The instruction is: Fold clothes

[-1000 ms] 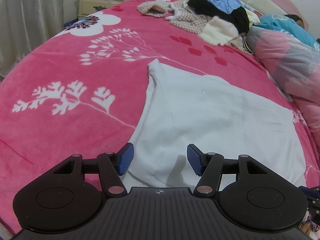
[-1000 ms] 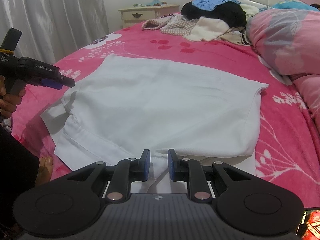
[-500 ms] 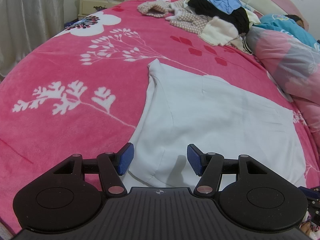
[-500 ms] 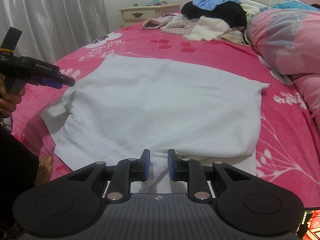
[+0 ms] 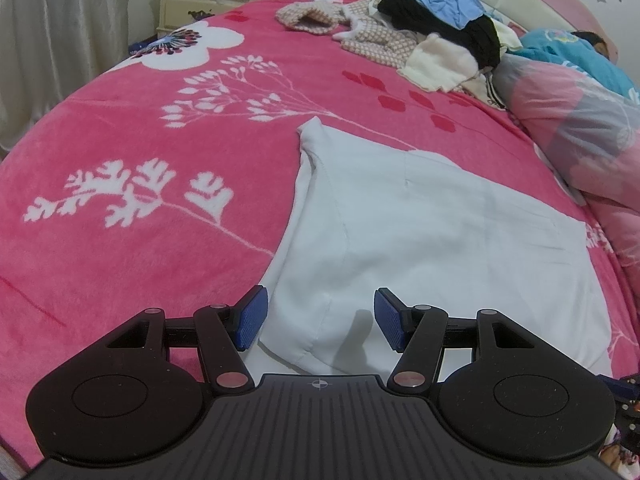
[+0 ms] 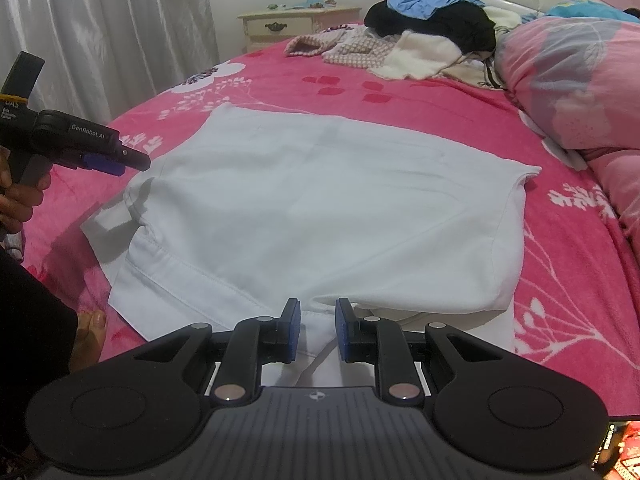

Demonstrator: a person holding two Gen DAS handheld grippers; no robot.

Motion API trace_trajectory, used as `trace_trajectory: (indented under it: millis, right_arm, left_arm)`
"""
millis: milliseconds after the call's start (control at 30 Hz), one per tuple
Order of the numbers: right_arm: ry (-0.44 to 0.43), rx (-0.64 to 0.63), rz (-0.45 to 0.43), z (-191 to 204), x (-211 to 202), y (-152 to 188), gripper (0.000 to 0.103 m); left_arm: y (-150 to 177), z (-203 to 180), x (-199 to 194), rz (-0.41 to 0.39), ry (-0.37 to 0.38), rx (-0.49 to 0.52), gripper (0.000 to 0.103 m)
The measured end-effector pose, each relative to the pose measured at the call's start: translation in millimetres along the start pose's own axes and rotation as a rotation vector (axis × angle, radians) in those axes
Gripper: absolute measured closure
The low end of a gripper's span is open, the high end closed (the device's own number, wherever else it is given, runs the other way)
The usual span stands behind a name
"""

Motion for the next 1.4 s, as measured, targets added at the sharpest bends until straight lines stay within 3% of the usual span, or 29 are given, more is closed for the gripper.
trace_trajectory:
  millis: [1400]
  right_arm:
    - [-0.008, -0.003, 0.006, -1.5, 1.9, -0.5, 0.082]
  left_arm:
    - [2.5, 1.7, 2.1, 0.009, 0.0, -0.001, 0.044]
Point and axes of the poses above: each gripper's, at about its wrist camera, not at the fingertips, and x roughly the way its jaws point, z to its left, y to its underside, the point moved 1 cm from there along x, roughly the way its jaws point, and after that the axes turned 1 degree about x, right-handed, at the moved point
